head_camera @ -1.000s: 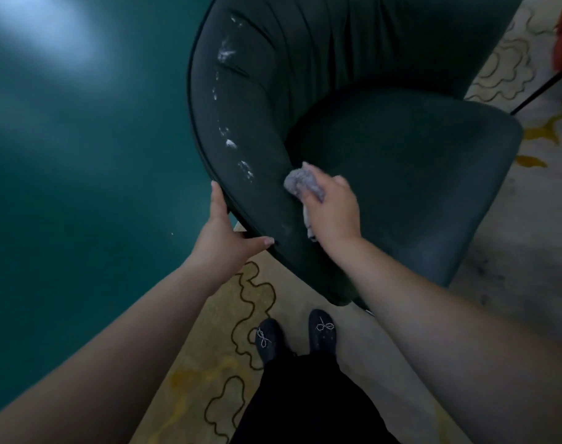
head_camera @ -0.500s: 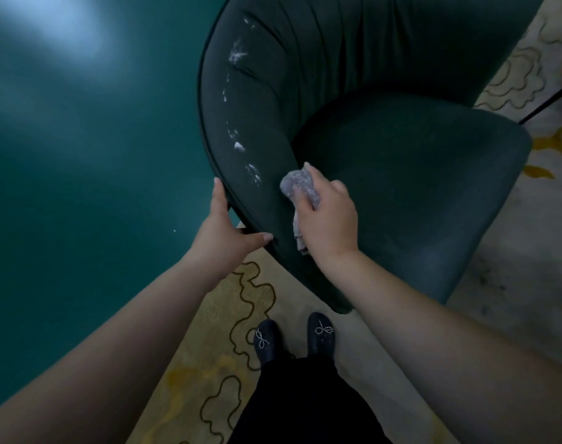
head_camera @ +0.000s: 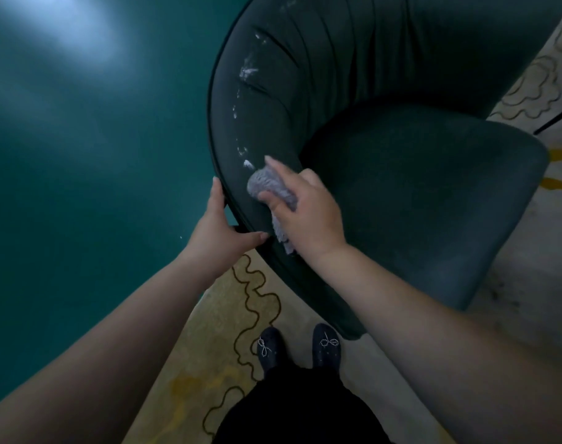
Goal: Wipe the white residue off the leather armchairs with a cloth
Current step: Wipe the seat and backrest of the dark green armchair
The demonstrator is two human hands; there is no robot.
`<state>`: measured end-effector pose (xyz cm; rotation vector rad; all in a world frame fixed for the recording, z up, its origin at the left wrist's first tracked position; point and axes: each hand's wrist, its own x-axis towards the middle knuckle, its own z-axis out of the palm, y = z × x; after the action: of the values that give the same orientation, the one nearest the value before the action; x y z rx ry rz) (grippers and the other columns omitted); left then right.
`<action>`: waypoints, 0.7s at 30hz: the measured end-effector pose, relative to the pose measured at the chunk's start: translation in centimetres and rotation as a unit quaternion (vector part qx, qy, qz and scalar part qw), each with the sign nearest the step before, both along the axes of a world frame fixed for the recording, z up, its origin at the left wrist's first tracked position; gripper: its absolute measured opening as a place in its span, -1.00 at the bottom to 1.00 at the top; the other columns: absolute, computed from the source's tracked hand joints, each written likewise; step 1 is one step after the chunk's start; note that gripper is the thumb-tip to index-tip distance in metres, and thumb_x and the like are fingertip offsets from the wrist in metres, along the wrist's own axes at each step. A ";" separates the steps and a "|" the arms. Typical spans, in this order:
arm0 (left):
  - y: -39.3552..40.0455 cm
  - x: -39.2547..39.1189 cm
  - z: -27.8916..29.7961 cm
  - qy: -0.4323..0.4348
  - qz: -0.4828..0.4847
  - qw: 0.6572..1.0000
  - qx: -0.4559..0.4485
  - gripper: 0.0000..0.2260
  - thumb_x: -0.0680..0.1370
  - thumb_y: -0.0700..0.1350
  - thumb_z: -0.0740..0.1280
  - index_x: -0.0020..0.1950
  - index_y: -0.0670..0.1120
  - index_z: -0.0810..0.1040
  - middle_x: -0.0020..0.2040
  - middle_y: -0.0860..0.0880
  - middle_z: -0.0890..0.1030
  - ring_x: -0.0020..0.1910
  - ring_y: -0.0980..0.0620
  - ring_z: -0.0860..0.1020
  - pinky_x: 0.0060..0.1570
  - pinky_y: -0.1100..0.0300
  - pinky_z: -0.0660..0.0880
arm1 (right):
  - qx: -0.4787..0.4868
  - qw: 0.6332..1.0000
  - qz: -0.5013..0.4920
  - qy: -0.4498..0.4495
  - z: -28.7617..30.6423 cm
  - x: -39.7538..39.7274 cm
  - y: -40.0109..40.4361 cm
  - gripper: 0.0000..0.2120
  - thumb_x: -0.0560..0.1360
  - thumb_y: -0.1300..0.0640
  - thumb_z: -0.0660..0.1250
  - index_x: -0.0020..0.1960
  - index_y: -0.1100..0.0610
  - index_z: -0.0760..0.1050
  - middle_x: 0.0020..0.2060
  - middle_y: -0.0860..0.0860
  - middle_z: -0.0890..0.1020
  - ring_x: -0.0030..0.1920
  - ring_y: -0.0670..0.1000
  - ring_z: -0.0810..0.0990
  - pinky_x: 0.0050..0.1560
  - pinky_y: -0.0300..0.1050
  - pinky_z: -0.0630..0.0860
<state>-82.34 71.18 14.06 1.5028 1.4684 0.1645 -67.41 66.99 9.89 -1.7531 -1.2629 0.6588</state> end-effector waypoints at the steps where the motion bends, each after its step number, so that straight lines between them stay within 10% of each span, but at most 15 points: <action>1: 0.2 -0.1 -0.1 0.000 -0.003 1.000 0.000 0.11 0.34 -0.12 0.57 0.55 0.17 -0.22 0.42 0.21 0.27 0.16 0.02 0.58 0.20 -0.01 0.50 | -0.014 0.999 0.004 -0.029 -0.4 -0.1 0.6 -0.54 0.51 -0.20 0.25 0.40 -0.25 0.32 -0.05 -0.05 0.44 -0.13 -0.09 0.52 -0.10 -0.08 0.56; 6: 1.4 -0.7 -0.7 -0.019 -0.012 1.000 -0.005 0.12 0.35 -0.12 0.57 0.54 0.20 -0.25 0.44 0.22 0.23 0.08 0.07 0.60 0.17 0.07 0.50 | -0.062 0.988 -0.135 0.032 -1.7 2.6 2.6 -0.59 0.55 -0.08 0.26 0.39 -0.22 0.35 0.02 -0.07 0.43 -0.02 -0.09 0.52 0.08 -0.15 0.49; 11: 4.0 -1.0 -0.7 -0.021 -0.043 0.999 0.013 0.13 0.34 -0.12 0.58 0.55 0.16 -0.25 0.38 0.20 0.27 0.21 -0.01 0.54 0.23 -0.02 0.48 | 0.019 0.998 0.004 -0.063 -1.3 -0.6 2.1 -0.55 0.46 -0.24 0.23 0.35 -0.28 0.37 -0.15 -0.11 0.43 -0.19 -0.15 0.47 -0.18 -0.19 0.50; 16: 6.6 -1.3 -0.5 -0.029 -0.069 0.997 0.010 0.14 0.34 -0.12 0.58 0.54 0.18 -0.27 0.52 0.08 0.19 0.22 -0.01 0.53 0.25 -0.03 0.47 | -0.052 0.985 -0.163 -0.009 -1.8 1.0 4.5 -0.60 0.54 -0.14 0.25 0.37 -0.23 0.38 -0.07 -0.07 0.47 -0.12 -0.13 0.50 -0.01 -0.16 0.51; 21: 8.0 -1.5 -0.5 -0.023 -0.118 0.993 0.008 0.16 0.33 -0.12 0.58 0.55 0.12 -0.29 0.55 0.09 0.14 0.35 -0.01 0.43 0.31 -0.02 0.42 | 0.022 0.996 -0.052 -0.070 -1.8 -1.0 2.8 -0.55 0.48 -0.15 0.28 0.37 -0.24 0.38 -0.18 -0.08 0.42 -0.21 -0.14 0.45 -0.13 -0.20 0.49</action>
<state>-83.87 79.22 13.51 1.6615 1.2432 0.0686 -68.45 69.82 8.09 -1.8410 -1.2617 0.4521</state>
